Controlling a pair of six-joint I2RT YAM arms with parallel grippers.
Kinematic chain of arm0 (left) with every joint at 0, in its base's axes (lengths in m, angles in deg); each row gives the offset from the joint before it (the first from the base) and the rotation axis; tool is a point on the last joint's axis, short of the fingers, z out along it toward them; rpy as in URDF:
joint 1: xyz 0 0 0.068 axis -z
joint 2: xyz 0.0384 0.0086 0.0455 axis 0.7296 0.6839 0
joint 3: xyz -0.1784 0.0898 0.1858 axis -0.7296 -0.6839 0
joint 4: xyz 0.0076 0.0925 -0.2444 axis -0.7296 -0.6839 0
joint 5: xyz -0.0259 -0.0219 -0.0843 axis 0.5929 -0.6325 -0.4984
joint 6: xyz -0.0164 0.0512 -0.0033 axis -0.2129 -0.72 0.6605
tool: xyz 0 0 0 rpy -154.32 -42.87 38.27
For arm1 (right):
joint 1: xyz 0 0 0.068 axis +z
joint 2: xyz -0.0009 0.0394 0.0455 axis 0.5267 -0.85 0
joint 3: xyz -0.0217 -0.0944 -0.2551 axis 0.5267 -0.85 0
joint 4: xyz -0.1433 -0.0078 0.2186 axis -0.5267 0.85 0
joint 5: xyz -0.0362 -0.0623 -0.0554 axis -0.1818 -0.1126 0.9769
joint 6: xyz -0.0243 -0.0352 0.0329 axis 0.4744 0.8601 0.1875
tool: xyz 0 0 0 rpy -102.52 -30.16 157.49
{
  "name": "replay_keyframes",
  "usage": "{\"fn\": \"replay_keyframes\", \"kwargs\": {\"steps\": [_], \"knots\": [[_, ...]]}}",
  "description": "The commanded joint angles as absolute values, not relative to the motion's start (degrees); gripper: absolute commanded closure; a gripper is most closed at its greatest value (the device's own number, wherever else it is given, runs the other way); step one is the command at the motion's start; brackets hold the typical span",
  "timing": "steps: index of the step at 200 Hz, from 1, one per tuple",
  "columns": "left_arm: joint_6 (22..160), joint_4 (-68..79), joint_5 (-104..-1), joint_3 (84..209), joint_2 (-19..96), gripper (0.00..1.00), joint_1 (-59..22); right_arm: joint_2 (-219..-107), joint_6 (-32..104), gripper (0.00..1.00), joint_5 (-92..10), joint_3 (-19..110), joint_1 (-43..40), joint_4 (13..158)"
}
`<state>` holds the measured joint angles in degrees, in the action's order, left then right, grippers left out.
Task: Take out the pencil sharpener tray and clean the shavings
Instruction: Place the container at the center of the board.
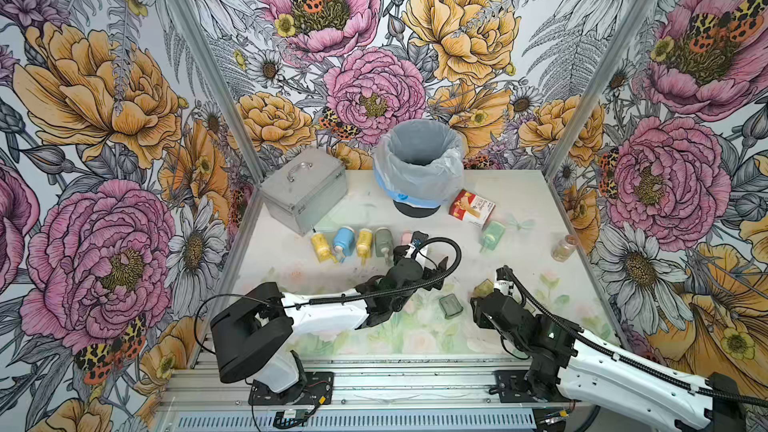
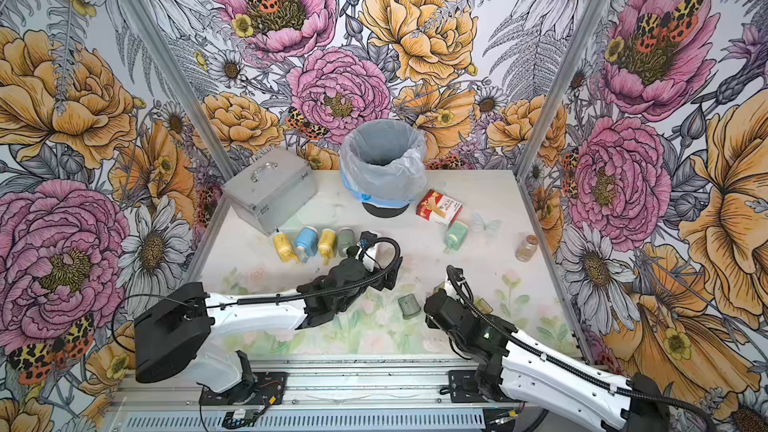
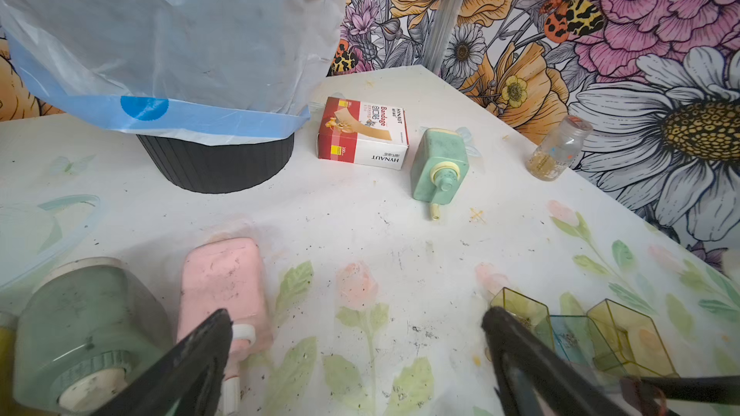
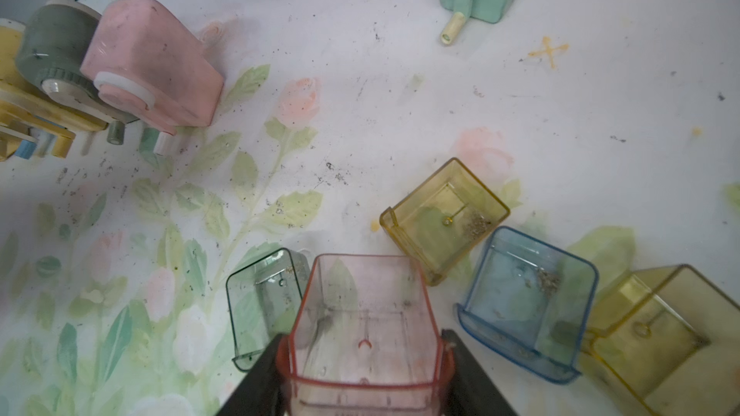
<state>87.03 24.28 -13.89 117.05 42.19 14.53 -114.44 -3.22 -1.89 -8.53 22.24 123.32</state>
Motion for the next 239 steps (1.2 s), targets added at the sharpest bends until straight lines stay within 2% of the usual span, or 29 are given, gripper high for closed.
{"fn": "replay_keyframes", "kwargs": {"steps": [1,117,193,239], "knots": [[87.91,24.52,-12.41,116.06,40.77,0.01,14.96,-113.37,-5.14,0.54,1.41,-9.94,22.77,120.36],[86.74,24.53,-15.05,121.46,46.38,0.01,15.46,-115.18,-8.48,0.5,2.12,-15.71,23.55,113.22],[84.18,24.51,-20.89,129.88,54.66,0.01,14.83,-117.11,-9.12,0.29,0.13,-17.05,23.68,109.41],[85.31,25.5,-25.19,133.45,57.85,0.01,12.79,-114.77,-8.83,0.27,-0.29,-17.24,23.78,109.26]]}}
